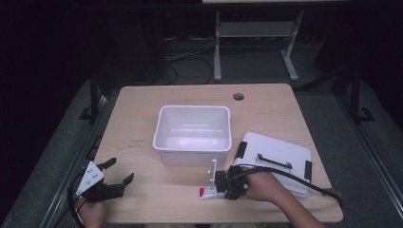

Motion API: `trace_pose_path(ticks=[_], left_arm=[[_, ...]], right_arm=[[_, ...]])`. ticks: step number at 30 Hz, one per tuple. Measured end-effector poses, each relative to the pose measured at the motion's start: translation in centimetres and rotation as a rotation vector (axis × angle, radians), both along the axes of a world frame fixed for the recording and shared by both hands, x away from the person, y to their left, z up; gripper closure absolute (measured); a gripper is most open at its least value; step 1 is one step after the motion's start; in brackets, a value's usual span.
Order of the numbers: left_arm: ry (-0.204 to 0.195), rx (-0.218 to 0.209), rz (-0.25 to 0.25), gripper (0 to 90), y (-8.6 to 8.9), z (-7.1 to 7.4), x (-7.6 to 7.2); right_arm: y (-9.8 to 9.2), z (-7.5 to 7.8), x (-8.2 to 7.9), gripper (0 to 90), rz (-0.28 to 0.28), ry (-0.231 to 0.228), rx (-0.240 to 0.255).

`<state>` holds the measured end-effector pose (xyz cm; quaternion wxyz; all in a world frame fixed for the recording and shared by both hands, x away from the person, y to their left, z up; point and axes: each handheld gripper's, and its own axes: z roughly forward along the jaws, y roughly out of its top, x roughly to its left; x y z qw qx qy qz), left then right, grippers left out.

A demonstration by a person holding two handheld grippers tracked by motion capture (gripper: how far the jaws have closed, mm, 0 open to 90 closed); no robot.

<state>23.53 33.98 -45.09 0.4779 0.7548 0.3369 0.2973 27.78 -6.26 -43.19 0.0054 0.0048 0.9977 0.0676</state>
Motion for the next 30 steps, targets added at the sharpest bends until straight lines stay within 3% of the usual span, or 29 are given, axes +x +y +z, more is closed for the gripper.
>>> trace_pose_path(ticks=[18, 30], left_arm=[[-0.002, 0.000, -0.003, 13.5, -0.1, 0.0, 0.1], [-0.004, -0.002, -0.002, 13.5, 0.0, 0.0, 0.0]], right_arm=[[-0.6, 1.1, -0.4, 69.0, 0.010, 0.007, -0.015], [-0.6, 1.1, -0.1, 69.9, 0.027, 0.005, 0.007]])
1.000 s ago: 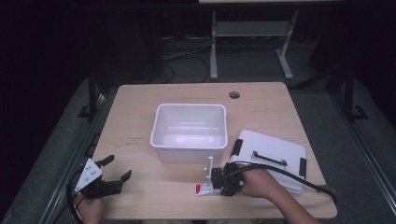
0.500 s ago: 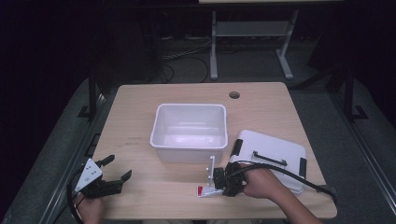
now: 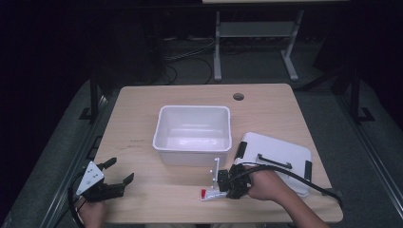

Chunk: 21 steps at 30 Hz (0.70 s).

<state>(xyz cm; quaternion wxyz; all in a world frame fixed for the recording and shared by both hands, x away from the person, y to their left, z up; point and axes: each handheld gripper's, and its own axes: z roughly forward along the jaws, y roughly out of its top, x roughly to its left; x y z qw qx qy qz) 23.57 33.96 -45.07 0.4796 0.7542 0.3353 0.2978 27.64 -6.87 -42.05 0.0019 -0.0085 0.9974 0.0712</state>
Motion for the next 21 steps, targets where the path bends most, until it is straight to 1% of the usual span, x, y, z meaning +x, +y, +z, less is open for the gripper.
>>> trace_pose_path(ticks=[1, 3, 4, 6, 7, 9, 10, 13, 14, 15, 17, 19, 21], left_arm=[[0.001, 0.000, 0.001, 13.5, 0.0, 0.0, 0.0], [0.001, -0.001, 0.000, 13.5, 0.0, 0.0, 0.0], [0.001, 0.000, -0.001, 13.5, 0.0, 0.0, 0.0], [0.002, 0.001, -0.001, 13.5, 0.0, 0.0, 0.0], [0.002, 0.001, -0.001, 13.5, 0.0, 0.0, 0.0], [0.001, 0.001, -0.001, 13.5, -0.1, 0.0, 0.0], [0.001, 0.002, 0.000, 13.5, -0.1, 0.0, 0.0], [0.001, 0.001, -0.001, 13.5, 0.0, 0.0, 0.0], [0.000, -0.001, 0.000, 13.5, 0.0, 0.0, 0.0], [0.000, -0.002, 0.002, 13.5, 0.0, 0.0, 0.0], [0.000, -0.005, 0.001, 13.5, 0.0, 0.0, 0.0], [0.000, -0.005, 0.001, 13.6, 0.0, 0.0, 0.0], [0.000, -0.005, 0.000, 13.5, 0.0, 0.0, 0.0]], right_arm=[[0.0, 0.0, 0.0, 70.0, 0.000, -0.005, 0.005], [0.0, 0.1, 0.0, 70.0, -0.002, 0.001, 0.008], [0.0, 0.2, 0.0, 70.1, 0.000, -0.008, 0.013], [0.0, 0.3, -0.1, 70.0, -0.003, 0.004, 0.017], [0.0, 0.3, -0.1, 70.0, -0.004, -0.001, 0.019], [0.0, 0.5, -0.1, 70.0, 0.003, -0.004, 0.011], [0.2, 0.6, -0.2, 70.0, 0.005, -0.012, 0.007], [0.6, 1.4, -0.3, 70.0, 0.019, -0.018, 0.018], [0.7, 1.6, -0.2, 70.0, 0.016, -0.001, 0.033], [0.7, 1.8, -0.2, 70.0, 0.017, -0.015, 0.032], [0.9, 2.2, -0.2, 69.9, 0.018, -0.019, 0.021], [1.0, 2.6, -0.3, 70.0, 0.024, -0.019, 0.028], [1.1, 3.1, -0.2, 70.0, 0.024, -0.009, 0.051]])
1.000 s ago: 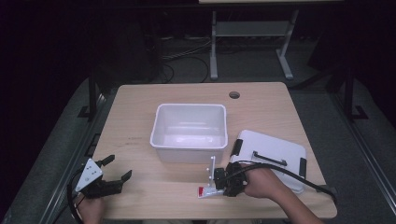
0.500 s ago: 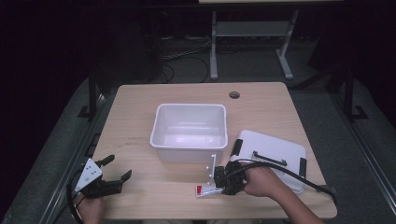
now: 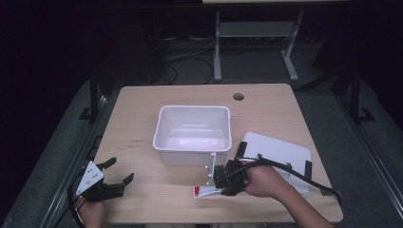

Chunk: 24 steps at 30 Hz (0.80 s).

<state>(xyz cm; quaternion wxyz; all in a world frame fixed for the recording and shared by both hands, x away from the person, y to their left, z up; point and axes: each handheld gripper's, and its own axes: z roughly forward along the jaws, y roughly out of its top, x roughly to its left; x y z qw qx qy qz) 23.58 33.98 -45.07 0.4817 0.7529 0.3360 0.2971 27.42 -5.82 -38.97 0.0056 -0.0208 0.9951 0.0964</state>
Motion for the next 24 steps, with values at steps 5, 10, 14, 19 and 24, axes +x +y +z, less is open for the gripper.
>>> trace_pose_path(ticks=[5, 10, 14, 19, 24], left_arm=[[0.001, 0.004, -0.001, 13.5, 0.0, 0.0, 0.0], [0.003, 0.002, 0.000, 13.5, 0.0, 0.0, 0.0], [0.001, 0.000, 0.000, 13.5, 0.0, 0.0, 0.0], [-0.001, -0.004, 0.000, 13.5, 0.1, 0.0, 0.0], [-0.001, -0.005, 0.002, 13.5, 0.1, 0.0, 0.0]], right_arm=[[0.4, 1.2, -0.2, 69.9, 0.012, -0.018, -0.006], [0.7, 2.1, -0.3, 69.9, 0.025, -0.010, -0.015], [1.0, 3.0, -0.3, 69.9, 0.029, -0.015, -0.013], [1.5, 4.0, -0.2, 69.9, 0.038, -0.023, -0.006], [2.0, 5.1, -0.2, 69.9, 0.048, -0.023, -0.012]])
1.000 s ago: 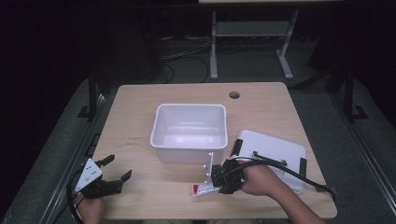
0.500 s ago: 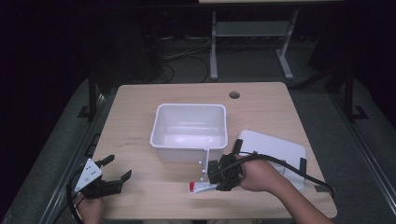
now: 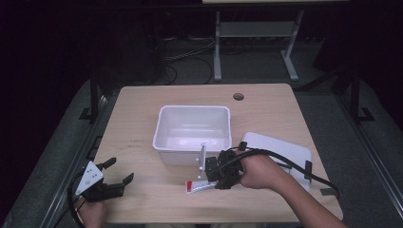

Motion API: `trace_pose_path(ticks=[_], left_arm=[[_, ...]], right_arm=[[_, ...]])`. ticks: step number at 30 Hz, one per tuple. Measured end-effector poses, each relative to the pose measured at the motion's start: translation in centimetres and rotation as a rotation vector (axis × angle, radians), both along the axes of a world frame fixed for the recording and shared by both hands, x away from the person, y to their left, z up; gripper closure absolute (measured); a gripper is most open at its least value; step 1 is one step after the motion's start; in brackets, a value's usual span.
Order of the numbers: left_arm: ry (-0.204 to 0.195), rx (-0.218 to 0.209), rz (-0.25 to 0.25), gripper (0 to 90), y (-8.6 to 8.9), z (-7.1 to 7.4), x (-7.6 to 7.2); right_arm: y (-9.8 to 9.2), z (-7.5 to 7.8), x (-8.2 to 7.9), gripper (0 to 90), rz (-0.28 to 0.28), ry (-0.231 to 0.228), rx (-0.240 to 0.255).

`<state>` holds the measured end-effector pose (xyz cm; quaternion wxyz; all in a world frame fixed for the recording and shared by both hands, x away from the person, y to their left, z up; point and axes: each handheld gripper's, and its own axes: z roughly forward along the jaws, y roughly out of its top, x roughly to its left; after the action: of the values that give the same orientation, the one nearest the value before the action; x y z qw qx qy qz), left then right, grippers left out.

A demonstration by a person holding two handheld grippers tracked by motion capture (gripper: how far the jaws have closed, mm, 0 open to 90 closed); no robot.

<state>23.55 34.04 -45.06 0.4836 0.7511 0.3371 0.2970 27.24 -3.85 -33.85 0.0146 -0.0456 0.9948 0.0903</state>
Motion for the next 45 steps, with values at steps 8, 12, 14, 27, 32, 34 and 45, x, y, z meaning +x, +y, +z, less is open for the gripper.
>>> trace_pose_path(ticks=[8, 12, 14, 27, 32, 34, 45], left_arm=[[-0.001, -0.005, 0.003, 13.5, 0.0, 0.0, 0.0], [-0.002, -0.002, 0.001, 13.6, 0.0, 0.0, 0.0], [-0.002, -0.002, 0.002, 13.5, 0.0, 0.0, 0.0], [-0.003, -0.002, 0.001, 13.5, 0.0, 0.0, 0.0], [-0.004, -0.001, 0.001, 13.5, 0.1, 0.0, 0.0], [-0.004, -0.003, 0.001, 13.5, 0.1, 0.0, 0.0], [-0.005, 0.000, -0.002, 13.5, 0.1, 0.0, 0.0]], right_arm=[[0.4, 1.6, 0.4, 69.9, 0.001, -0.009, 0.014], [0.6, 2.4, 0.5, 69.9, -0.004, -0.013, 0.012], [0.6, 2.8, 0.7, 69.9, -0.008, -0.012, 0.014], [1.3, 5.4, 1.9, 69.8, -0.021, -0.030, 0.033], [1.5, 6.0, 2.8, 69.8, -0.037, -0.040, 0.038], [1.6, 6.2, 3.1, 69.8, -0.041, -0.042, 0.038], [1.2, 6.6, 4.8, 69.8, -0.087, -0.035, 0.060]])
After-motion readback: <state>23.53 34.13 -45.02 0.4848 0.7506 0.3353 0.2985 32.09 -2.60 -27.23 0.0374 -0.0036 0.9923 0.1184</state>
